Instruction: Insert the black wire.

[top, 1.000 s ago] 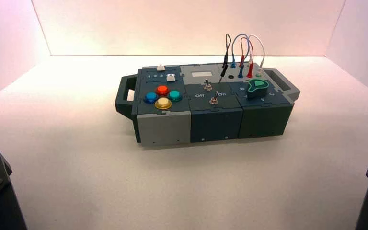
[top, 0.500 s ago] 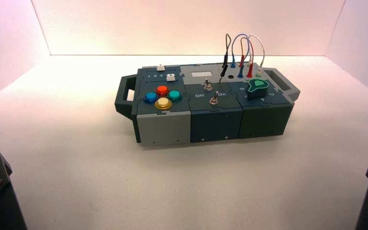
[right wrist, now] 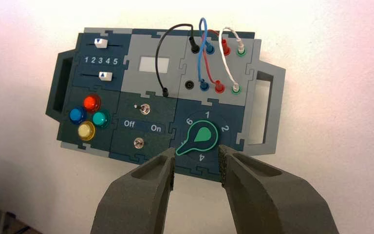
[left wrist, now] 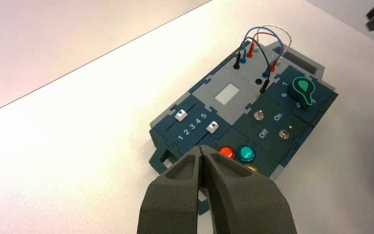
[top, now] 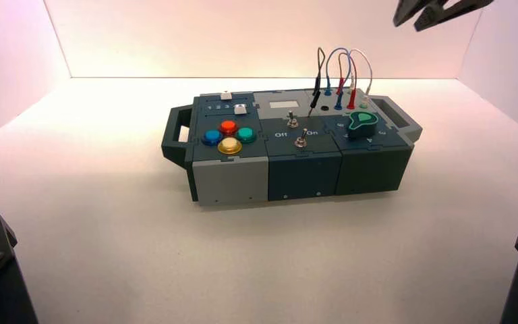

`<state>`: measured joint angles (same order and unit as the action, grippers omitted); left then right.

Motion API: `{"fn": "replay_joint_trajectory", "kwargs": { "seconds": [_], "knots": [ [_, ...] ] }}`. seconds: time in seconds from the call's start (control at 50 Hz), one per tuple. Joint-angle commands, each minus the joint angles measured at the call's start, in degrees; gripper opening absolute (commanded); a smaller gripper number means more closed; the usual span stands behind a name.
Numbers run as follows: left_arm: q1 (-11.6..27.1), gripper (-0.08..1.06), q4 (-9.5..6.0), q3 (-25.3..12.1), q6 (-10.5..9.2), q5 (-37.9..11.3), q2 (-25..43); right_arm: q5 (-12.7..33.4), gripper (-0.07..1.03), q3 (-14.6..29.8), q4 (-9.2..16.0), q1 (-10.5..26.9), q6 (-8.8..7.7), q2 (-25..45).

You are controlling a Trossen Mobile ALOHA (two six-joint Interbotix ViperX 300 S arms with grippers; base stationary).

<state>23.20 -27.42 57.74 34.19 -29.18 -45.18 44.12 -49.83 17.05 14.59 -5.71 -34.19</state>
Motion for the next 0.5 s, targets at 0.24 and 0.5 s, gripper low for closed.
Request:
{"fn": "replay_joint_trajectory", "kwargs": {
  "seconds": [0.24,0.5],
  "knots": [
    [0.2,-0.03,-0.18,-0.7,0.35,1.3,0.4,-0.2,0.47,4.7,1.1,3.1,-0.35,5.5],
    [0.2,-0.03,-0.18,-0.6,0.62,1.5,0.0,-0.2,0.48,6.4,1.9,4.9,-0.35,11.1]
  ]
}}
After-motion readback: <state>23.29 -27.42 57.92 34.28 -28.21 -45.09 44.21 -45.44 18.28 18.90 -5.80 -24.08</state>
